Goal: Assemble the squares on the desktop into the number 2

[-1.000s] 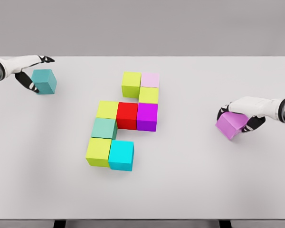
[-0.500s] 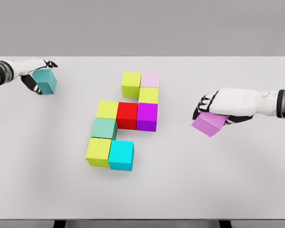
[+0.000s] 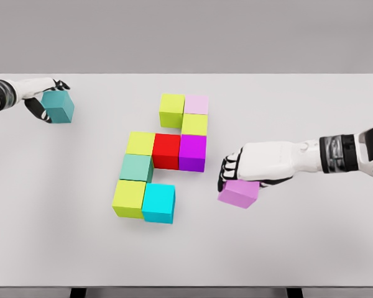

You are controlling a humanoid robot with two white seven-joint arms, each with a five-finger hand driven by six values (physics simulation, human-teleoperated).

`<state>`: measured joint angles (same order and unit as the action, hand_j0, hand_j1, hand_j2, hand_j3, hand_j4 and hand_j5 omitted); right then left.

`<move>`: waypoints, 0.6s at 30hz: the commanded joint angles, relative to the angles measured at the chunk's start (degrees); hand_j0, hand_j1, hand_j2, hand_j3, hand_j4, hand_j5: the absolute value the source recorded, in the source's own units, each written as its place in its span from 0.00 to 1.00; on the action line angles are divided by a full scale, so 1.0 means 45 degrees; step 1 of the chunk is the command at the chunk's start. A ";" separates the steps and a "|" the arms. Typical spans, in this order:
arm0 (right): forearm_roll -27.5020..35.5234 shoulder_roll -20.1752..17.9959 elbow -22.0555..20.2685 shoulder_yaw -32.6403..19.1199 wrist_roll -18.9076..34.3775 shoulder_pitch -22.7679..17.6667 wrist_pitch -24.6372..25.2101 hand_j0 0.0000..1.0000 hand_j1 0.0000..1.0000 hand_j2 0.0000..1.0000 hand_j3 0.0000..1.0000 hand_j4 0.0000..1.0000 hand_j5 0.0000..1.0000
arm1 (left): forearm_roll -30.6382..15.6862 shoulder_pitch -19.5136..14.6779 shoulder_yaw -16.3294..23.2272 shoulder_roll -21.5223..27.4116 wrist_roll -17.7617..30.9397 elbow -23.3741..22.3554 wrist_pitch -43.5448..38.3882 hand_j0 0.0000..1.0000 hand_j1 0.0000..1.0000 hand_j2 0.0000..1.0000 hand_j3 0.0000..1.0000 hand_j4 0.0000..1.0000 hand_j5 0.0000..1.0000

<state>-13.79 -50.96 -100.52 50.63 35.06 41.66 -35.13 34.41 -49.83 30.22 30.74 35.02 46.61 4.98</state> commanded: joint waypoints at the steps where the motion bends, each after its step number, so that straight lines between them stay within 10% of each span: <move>1: 0.0077 0.0231 -0.0007 0.0234 -0.0013 0.0000 0.0028 0.49 0.49 0.49 0.49 0.49 0.49 | -0.0009 0.0000 0.0004 0.0004 -0.0005 -0.0026 -0.0149 0.85 0.85 0.85 0.85 0.85 0.85; 18: 0.0057 0.1462 0.0013 0.0917 -0.0013 0.0391 0.0028 0.49 0.49 0.49 0.49 0.49 0.49 | -0.0068 0.0000 -0.0113 -0.0289 -0.0005 0.0032 -0.0403 0.48 0.48 0.48 0.48 0.48 0.48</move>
<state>-13.83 -44.46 -100.49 54.52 35.07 43.51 -35.14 34.38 -50.01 29.79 29.40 34.93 46.64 3.16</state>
